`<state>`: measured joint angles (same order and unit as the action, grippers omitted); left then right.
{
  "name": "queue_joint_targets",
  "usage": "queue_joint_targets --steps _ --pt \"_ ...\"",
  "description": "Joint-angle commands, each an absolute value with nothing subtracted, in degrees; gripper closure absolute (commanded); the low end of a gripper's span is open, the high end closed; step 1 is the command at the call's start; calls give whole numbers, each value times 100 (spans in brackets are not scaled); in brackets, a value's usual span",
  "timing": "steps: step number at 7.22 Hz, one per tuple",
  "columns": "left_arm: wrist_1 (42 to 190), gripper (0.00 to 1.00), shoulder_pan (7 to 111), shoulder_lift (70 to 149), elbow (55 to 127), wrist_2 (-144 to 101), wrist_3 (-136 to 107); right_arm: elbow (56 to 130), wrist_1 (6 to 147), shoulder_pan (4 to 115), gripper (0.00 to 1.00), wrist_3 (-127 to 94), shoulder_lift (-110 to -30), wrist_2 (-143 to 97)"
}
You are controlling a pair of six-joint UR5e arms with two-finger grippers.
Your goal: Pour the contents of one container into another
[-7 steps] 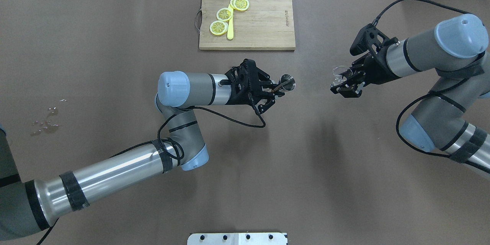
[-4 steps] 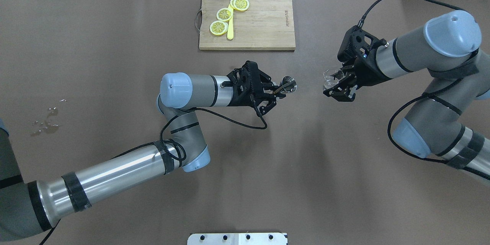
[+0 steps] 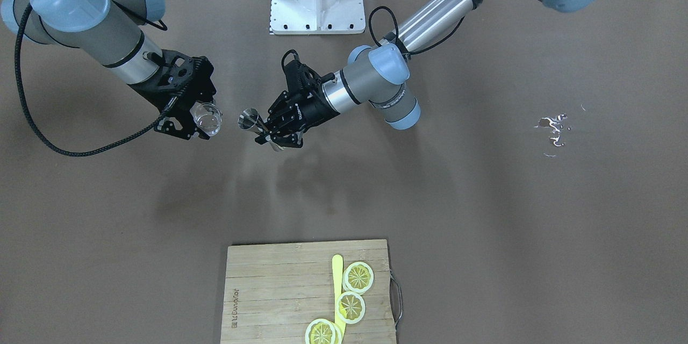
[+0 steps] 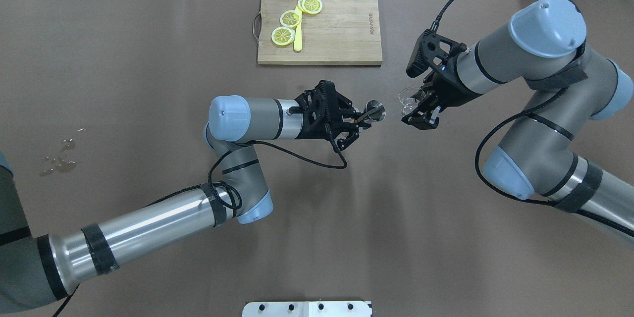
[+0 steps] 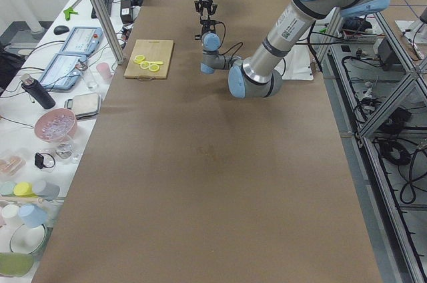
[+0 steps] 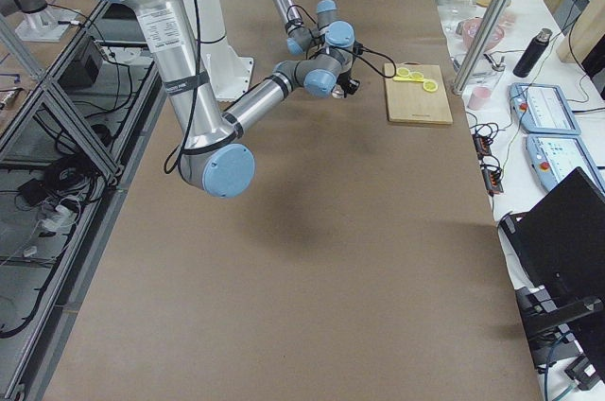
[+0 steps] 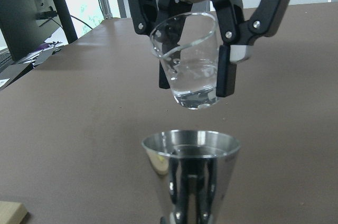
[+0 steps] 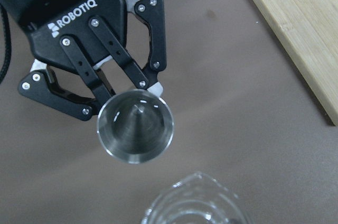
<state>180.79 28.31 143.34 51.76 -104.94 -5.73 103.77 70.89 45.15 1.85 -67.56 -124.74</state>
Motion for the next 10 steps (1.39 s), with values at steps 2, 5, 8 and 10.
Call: queue_joint_targets --steps 2,5,8,10 --pt "18079 100 2804 14335 5177 -10503 -571 10459 8225 4395 100 668 -6303 -12445" --pt "18079 100 2769 14335 5177 -10503 -580 10511 8900 4307 100 1185 -6118 -12297" --pt "18132 100 2742 14335 5177 -10503 -580 10617 9744 4254 100 1555 -5854 -12086" --pt "18141 100 2733 14326 5177 -10503 -580 10749 10185 4096 100 1739 -5810 -11884"
